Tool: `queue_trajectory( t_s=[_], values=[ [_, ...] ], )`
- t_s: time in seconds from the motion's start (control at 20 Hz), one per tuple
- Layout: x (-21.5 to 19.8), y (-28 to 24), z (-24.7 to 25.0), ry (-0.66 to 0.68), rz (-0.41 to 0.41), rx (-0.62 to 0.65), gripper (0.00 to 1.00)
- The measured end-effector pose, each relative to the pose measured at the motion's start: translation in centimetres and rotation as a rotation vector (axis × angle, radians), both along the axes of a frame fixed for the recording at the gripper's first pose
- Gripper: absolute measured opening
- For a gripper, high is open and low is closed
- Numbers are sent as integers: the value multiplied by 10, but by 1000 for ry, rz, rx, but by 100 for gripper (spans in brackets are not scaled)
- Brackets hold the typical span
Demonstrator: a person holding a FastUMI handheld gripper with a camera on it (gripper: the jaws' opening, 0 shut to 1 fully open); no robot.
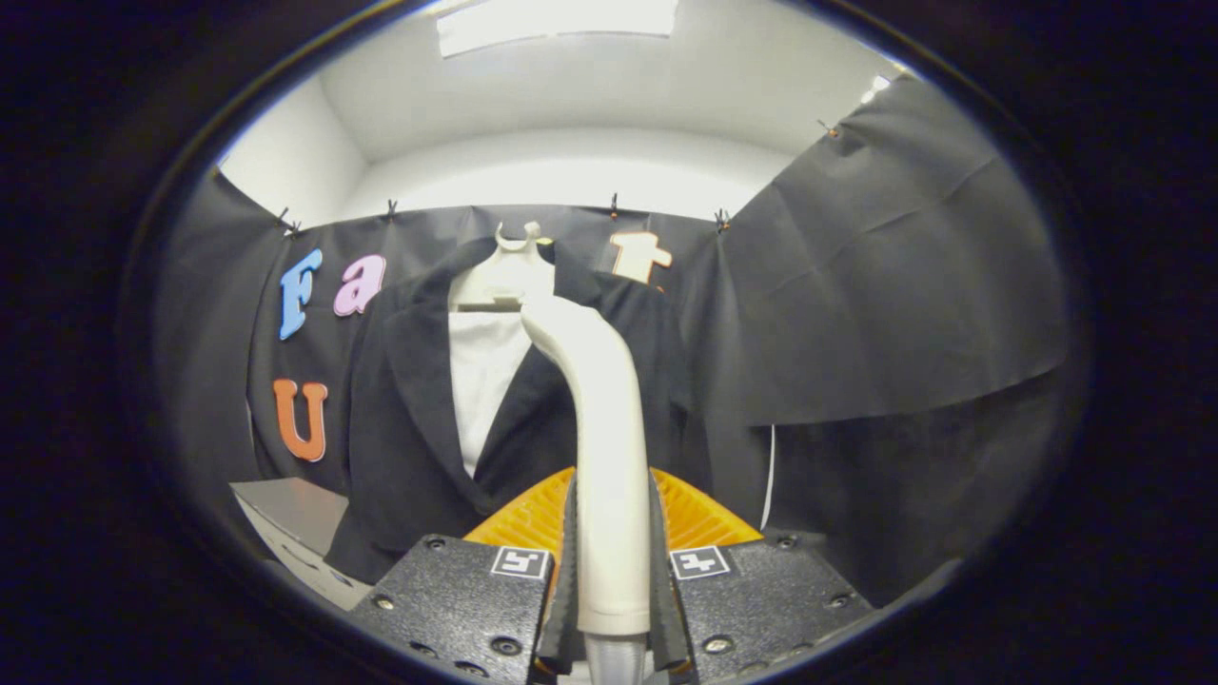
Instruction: Iron the clothes twice with a garment steamer, once on the left side and once on the right side.
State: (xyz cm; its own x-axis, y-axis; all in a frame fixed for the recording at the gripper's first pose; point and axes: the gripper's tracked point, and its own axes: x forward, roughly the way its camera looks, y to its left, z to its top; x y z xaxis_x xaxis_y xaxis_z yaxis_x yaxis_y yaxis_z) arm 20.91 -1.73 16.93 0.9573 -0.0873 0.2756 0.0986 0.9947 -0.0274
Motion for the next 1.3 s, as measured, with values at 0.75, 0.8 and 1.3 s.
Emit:
queue_trajectory(
  t_s=[0.75,0.8,1.3],
  values=[
    [19,-22,-10,39,-36,-10,33],
    [15,-22,-20,59,-41,-12,33],
    [-25,-9,-121,225,-88,-65,33]
  ],
)
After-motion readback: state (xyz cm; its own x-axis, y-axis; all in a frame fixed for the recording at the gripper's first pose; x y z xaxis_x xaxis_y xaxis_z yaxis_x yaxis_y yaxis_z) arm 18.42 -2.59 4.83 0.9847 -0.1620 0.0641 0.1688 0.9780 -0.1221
